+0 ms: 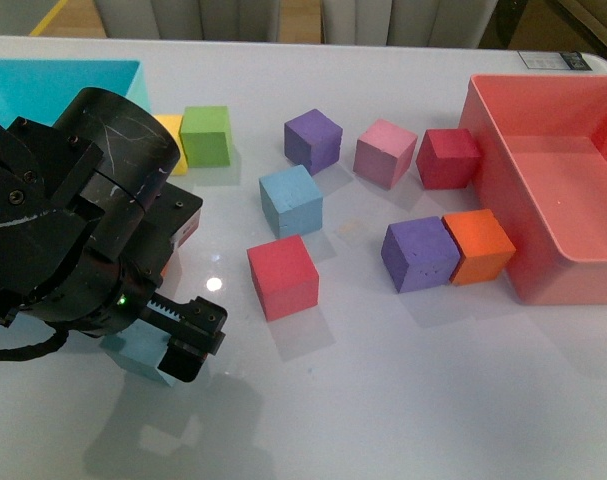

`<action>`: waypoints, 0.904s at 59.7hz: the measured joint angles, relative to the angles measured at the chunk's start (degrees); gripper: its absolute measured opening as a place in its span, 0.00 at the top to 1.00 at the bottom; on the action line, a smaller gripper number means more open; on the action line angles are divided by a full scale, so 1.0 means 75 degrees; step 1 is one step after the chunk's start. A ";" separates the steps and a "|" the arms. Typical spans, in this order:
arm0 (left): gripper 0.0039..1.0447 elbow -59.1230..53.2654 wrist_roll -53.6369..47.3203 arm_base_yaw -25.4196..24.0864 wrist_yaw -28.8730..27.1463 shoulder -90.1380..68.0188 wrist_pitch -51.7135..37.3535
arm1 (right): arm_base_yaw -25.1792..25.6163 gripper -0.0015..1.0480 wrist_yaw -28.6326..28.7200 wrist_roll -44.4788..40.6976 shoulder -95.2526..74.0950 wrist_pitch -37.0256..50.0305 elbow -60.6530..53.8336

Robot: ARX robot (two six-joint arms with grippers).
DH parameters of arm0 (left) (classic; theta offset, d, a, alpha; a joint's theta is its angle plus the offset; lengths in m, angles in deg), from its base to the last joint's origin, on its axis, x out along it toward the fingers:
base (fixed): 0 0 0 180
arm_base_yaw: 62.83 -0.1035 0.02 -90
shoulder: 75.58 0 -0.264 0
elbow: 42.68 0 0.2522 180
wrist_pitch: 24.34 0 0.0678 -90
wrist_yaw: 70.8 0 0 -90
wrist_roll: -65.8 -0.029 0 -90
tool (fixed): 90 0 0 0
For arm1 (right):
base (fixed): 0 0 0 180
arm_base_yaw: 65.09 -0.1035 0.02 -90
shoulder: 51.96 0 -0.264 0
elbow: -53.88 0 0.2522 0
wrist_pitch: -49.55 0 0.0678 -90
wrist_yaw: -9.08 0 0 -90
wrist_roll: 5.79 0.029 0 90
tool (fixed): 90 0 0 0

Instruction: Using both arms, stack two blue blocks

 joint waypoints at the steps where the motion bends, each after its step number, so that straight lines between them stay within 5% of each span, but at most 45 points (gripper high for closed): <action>1: 0.08 0.0020 0.0020 -0.0015 0.0006 -0.0035 0.0012 | 0.0000 0.09 0.0000 0.0003 0.0000 0.0000 0.0000; 30: 0.09 0.0207 0.0146 -0.0032 0.0111 -0.0440 0.0204 | 0.0000 0.09 0.0000 0.0000 0.0000 -0.0003 0.0000; 43: 0.43 0.0207 0.0315 0.0157 0.0137 -0.0417 0.0458 | 0.0000 0.09 0.0000 0.0003 0.0000 0.0000 0.0000; 54: 0.54 0.0160 0.0405 0.0198 0.0047 -0.0076 0.0720 | 0.0000 0.09 0.0000 0.0000 0.0000 0.0000 0.0000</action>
